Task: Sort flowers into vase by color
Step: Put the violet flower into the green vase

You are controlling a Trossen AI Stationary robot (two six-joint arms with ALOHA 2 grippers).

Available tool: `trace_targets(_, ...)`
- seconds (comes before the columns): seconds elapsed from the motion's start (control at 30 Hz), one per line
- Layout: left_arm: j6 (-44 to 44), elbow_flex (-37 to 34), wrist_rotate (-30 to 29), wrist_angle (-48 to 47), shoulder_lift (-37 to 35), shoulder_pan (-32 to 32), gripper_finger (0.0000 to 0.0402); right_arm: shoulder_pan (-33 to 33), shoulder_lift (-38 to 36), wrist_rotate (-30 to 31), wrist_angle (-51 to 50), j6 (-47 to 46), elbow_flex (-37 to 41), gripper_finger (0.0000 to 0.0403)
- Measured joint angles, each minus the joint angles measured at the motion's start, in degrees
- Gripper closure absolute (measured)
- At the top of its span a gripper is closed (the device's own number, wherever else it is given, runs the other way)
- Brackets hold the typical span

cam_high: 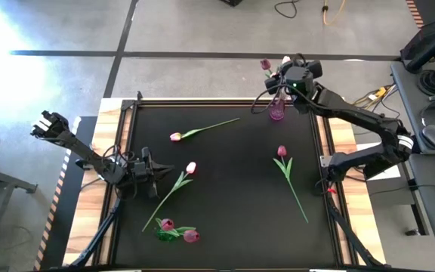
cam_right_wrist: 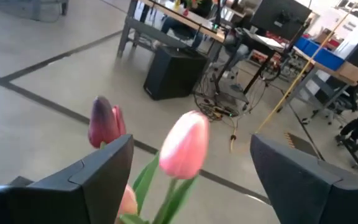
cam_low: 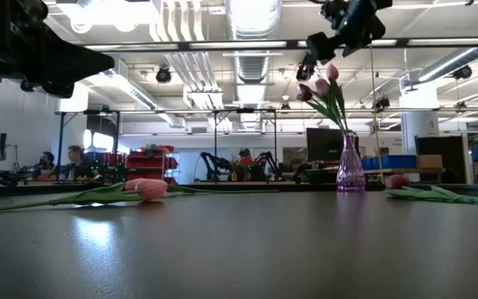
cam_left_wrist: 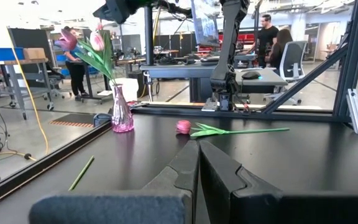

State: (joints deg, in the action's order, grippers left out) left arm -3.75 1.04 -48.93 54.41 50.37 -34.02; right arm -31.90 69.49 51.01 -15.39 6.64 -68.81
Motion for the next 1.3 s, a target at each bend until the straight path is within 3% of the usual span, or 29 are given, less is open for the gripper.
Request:
trace_targets(0.1,0.0,0.0,0.0,0.0,0.0,0.0,0.0402,0.5,0.0,-1.6,-1.4,0.1,-1.8,0.0088)
trace_targets(0.23,0.0,0.0,0.0,0.0,0.0,0.0,0.0402,1.1,0.8,-12.2,-1.5,2.4,-4.3,0.0101)
trace_targets(0.3,0.0,0.0,0.0,0.0,0.0,0.0,0.0402,1.1,2.8,-14.7,-3.0,2.9,-6.8,0.0108)
trace_targets(0.53,0.2,0.0,0.0,0.0,0.0,0.0,0.0402,0.0,14.7,-14.7,-14.8,2.8,-19.8,0.0114)
trace_targets(0.73,0.2,0.0,0.0,0.0,0.0,0.0,0.0402,-1.5,24.7,-10.0,-22.7,2.8,-31.9,0.0115)
trace_targets(1.0,0.2,0.0,0.0,0.0,0.0,0.0,0.0402,-4.4,34.1,-9.5,-38.4,-3.3,-46.2,0.0132)
trace_targets(1.3,0.2,0.0,0.0,0.0,0.0,0.0,0.0402,-6.4,38.8,-14.0,-48.0,-9.2,-52.7,0.0137)
